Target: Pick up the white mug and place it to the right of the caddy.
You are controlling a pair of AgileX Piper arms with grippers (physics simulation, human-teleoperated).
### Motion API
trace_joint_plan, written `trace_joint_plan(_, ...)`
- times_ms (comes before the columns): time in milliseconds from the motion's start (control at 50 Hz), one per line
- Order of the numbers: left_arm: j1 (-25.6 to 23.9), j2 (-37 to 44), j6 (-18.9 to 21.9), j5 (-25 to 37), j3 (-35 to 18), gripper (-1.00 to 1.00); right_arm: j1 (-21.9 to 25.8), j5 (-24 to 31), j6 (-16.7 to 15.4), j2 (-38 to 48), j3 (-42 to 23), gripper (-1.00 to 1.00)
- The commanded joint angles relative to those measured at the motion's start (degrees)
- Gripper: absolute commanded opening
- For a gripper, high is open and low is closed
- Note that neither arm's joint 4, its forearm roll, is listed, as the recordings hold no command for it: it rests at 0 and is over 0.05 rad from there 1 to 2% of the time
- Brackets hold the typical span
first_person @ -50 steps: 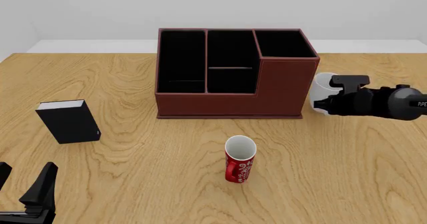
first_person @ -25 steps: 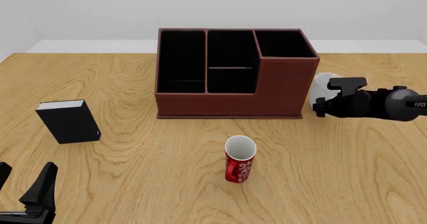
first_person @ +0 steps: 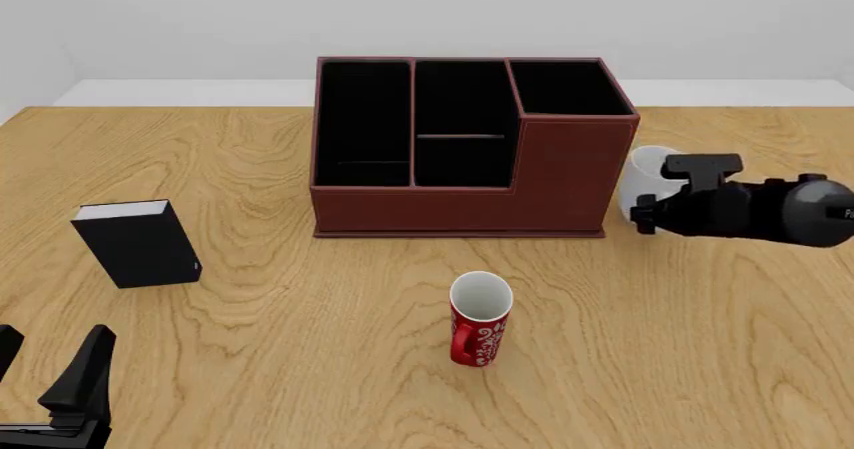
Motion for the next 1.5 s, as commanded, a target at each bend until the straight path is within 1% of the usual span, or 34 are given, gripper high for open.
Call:
trace_joint_plan(20, 0.0, 0.0, 0.0, 0.0, 0.0, 1.00, 0.1, -0.6, 0.7, -1.2, 1.5, 1.00)
trace_joint_plan(200, 0.0, 0.0, 0.0, 0.0, 0.0, 1.00, 0.9, -1.3, 1.4, -2.9, 3.2, 1.00)
trace_joint_plan(280, 0.0, 0.0, 0.0, 0.0, 0.0, 1.00, 1.1, -1.8, 2.2, -3.8, 4.3, 1.00)
trace_joint_plan(660, 0.0, 0.0, 0.0, 0.0, 0.0, 1.00, 1.3, -2.6, 2.9, -6.2, 6.6, 1.00)
trace_joint_plan(740, 0.0, 0.0, 0.0, 0.0, 0.0, 1.00, 1.0, -2.6, 2.4, -6.7, 7.1, 1.00)
trace_joint_plan(960, 0.0, 0.0, 0.0, 0.0, 0.0, 1.00, 1.2, -2.0, 2.8, -9.2, 8.2, 1.00)
trace_joint_plan(1000, 0.0, 0.0, 0.0, 0.0, 0.0, 1.00, 0.6, -1.8, 2.4, -9.5, 8.2, 1.00)
trace_joint_plan(1040, 0.0, 0.0, 0.0, 0.0, 0.0, 1.00, 0.6, -1.6, 2.6, -9.7, 8.2, 1.00)
trace_joint_plan(1080, 0.0, 0.0, 0.0, 0.0, 0.0, 1.00, 0.1, -1.5, 2.0, -10.1, 8.3, 1.00)
trace_joint_plan(1500, 0.0, 0.0, 0.0, 0.0, 0.0, 1.00, 1.2, -0.6, 2.9, -13.4, 9.4, 1.00)
